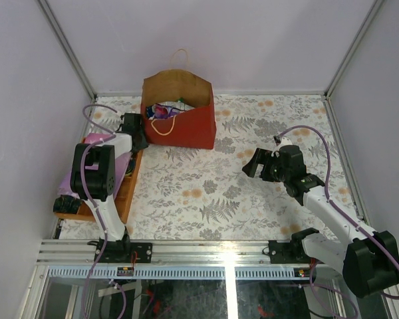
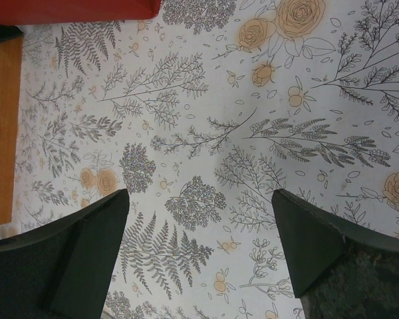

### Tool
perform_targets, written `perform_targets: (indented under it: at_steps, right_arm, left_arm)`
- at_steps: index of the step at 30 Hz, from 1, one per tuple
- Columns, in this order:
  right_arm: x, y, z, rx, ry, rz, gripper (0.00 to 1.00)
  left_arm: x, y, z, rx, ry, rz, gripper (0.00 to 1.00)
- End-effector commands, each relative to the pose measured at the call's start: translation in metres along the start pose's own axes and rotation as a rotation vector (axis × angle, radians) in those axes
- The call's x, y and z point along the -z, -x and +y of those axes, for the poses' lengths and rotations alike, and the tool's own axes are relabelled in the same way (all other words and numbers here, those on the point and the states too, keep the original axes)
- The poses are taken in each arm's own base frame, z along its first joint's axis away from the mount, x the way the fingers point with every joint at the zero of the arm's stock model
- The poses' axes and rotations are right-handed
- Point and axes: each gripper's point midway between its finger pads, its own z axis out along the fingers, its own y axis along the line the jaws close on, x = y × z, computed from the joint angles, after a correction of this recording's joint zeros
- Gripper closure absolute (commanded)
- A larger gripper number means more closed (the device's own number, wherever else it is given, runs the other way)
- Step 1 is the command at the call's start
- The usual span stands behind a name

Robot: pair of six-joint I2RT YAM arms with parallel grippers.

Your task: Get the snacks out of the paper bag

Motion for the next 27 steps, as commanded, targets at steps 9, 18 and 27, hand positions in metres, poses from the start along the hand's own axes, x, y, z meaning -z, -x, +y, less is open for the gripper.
perform_targets:
  at_steps: [9,18,27]
  right_arm:
    - [-0.001,0.004,0.011,0.012,0.052,-0.022,0.04]
    - [0.001,0.003,0.014,0.024,0.066,-0.016,0.04]
    - [0.005,0.002,0.016,0.035,0.077,-0.007,0.04]
  left_arm:
    - [0.022,-0.022,0.025,0.142,0.213,0.014,1.00]
    - [0.028,-0.035,0.037,0.113,0.238,0.025,1.00]
    - [0.035,-0.027,0.032,-0.027,0.169,0.002,1.00]
